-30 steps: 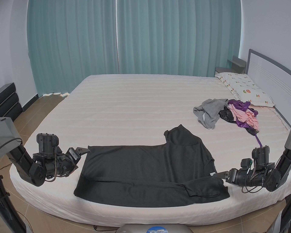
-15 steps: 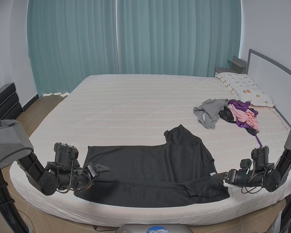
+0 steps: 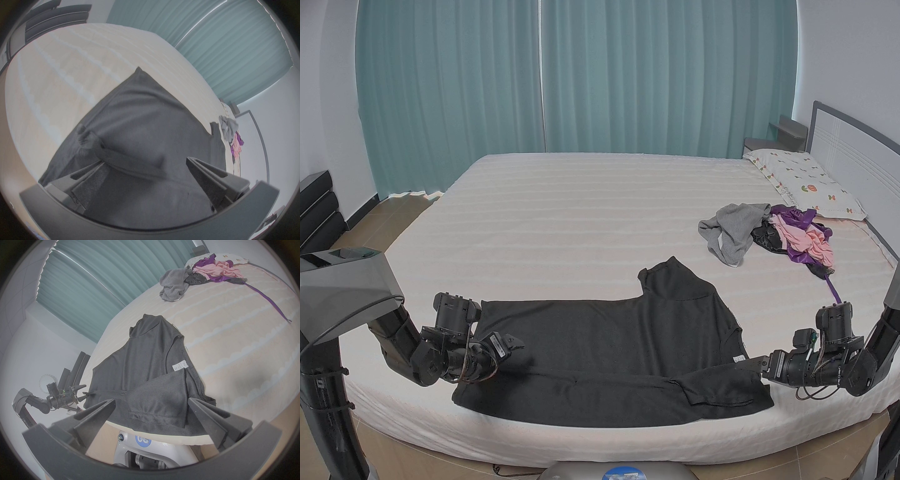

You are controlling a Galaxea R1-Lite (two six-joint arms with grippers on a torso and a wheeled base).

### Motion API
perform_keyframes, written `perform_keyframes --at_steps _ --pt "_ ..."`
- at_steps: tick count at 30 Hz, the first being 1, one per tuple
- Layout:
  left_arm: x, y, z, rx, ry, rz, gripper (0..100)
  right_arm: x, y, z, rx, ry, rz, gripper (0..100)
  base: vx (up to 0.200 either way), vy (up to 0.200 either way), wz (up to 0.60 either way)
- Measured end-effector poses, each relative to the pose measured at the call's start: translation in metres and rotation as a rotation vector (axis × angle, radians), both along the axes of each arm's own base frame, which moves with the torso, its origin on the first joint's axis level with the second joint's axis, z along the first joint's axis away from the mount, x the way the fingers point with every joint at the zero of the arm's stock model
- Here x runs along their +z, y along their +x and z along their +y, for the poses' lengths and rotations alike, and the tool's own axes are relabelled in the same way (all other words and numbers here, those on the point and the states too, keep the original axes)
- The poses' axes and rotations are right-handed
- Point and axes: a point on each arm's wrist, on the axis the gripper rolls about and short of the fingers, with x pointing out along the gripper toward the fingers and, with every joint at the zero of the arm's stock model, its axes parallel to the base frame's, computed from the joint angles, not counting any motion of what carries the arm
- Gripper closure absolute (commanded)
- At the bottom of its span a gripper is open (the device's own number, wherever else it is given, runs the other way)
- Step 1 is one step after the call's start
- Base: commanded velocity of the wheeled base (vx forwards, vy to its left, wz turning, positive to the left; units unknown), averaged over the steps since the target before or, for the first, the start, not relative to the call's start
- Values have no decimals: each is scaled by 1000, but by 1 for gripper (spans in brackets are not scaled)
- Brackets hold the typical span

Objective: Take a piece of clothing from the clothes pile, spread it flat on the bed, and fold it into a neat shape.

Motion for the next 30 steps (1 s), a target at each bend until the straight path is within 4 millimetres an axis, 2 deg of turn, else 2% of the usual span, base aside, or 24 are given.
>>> perform_keyframes --at_steps 7,21,26,30 --pt "0 22 20 82 0 -38 0 -3 0 1 4 -2 9 0 0 0 0" --pt "7 41 57 200 -84 -76 0 -5 1 0 1 -3 18 0 0 0 0" --pt "14 39 65 73 -173 -83 0 -5 1 0 1 -2 19 0 0 0 0" --pt "16 37 71 -84 -144 -124 0 -5 0 0 0 -1 19 0 0 0 0"
